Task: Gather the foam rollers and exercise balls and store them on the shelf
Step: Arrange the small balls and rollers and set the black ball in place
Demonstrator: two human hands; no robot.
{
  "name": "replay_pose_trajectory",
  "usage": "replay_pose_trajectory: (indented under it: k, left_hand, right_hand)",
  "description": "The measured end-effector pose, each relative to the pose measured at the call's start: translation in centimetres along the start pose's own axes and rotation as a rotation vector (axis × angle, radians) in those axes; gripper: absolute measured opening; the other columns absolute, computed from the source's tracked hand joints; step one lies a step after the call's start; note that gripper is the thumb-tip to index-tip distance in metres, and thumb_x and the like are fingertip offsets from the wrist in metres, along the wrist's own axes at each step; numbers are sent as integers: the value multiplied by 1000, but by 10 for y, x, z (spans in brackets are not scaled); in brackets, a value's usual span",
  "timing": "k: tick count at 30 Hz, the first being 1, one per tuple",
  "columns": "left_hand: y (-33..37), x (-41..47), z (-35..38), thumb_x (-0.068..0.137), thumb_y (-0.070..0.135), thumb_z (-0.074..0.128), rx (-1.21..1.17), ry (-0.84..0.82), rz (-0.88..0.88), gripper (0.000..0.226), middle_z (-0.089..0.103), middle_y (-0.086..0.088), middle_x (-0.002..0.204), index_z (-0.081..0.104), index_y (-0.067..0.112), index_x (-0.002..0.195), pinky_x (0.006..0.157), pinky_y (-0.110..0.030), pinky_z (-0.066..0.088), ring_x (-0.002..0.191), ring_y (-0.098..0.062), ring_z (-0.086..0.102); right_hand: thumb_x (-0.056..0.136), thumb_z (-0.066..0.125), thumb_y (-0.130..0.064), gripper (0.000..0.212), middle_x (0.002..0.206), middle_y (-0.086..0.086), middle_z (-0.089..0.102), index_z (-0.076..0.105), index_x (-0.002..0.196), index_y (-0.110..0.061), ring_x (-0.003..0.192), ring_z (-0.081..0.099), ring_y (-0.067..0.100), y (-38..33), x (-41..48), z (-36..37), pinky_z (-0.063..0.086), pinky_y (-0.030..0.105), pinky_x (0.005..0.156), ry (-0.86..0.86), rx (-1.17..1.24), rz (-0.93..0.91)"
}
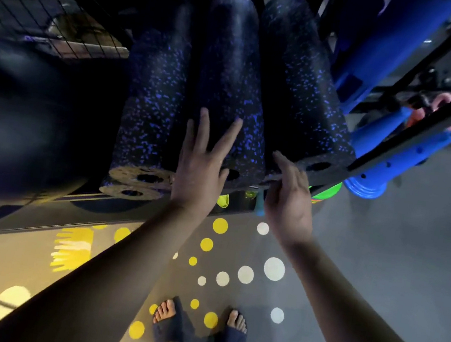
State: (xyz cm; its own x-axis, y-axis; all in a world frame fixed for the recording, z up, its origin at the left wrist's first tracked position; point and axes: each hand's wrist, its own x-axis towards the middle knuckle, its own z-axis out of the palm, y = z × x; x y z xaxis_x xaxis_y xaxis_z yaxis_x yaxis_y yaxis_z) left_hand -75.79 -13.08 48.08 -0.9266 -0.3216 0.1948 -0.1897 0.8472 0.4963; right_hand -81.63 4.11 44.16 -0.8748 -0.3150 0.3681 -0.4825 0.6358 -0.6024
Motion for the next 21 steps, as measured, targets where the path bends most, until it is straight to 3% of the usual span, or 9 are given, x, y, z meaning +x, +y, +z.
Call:
replay_pose_trajectory:
  k: [3,6,9,13,16,18,20,21]
  left_hand:
    - [12,-5,23,85,8,74,121,-36,-8,98,4,-20,169,20,40,159,116,-55,37,152,-47,17]
    - [21,-4,35,91,15,71,206,-42,-16,95,5,-23,168,12,40,160,111,-53,44,151,-46,19]
    - [27,3,35,90,31,73,220,-94,-57,95,9,-18,169,11,41,160,97,-48,55,152,-39,24]
    - [18,2,16,89,50,71,107,-113,-3,82,28,-7,166,30,36,158,103,-44,50,148,-27,36]
    - [-11,-9,-12,93,49,67,175,142,220,61,48,-8,155,54,22,146,111,-50,44,144,-27,44]
    - [-34,-13,-36,87,62,66,263,191,98,74,38,-10,161,49,25,149,118,-57,31,150,-32,32]
    - [-58,-16,-50,71,73,73,210,8,-164,103,9,-12,170,27,40,158,122,-62,17,155,-40,11]
    - [-70,-19,-53,65,70,79,134,-133,-276,114,-6,-10,170,14,50,157,122,-62,18,155,-42,5]
  right_hand:
    - [80,55,-4,60,145,11,57,54,140,0,136,48,32,0,13,-9,31,45,120,-109,-67,-184]
    - [76,67,-27,80,153,8,50,45,149,-4,144,39,34,10,17,-9,17,52,124,-209,-202,-195]
    - [83,69,-41,82,154,5,49,41,153,-8,146,36,34,25,29,-11,8,54,125,-184,-321,-254]
    - [88,71,-34,79,155,7,47,38,154,-5,146,38,31,41,33,-10,4,49,126,-184,-371,-287]
    - [89,70,-33,79,157,8,44,36,155,-5,147,37,31,41,31,-10,5,49,126,-201,-389,-273]
    - [88,70,-38,84,160,11,38,32,156,-6,149,31,34,33,32,-10,5,52,126,-227,-395,-233]
    - [86,68,-48,93,165,13,25,25,159,-9,152,23,36,19,34,-9,4,52,126,-259,-379,-244]
    - [85,69,-51,96,167,13,20,23,160,-10,153,19,36,10,36,-8,4,53,126,-277,-367,-279]
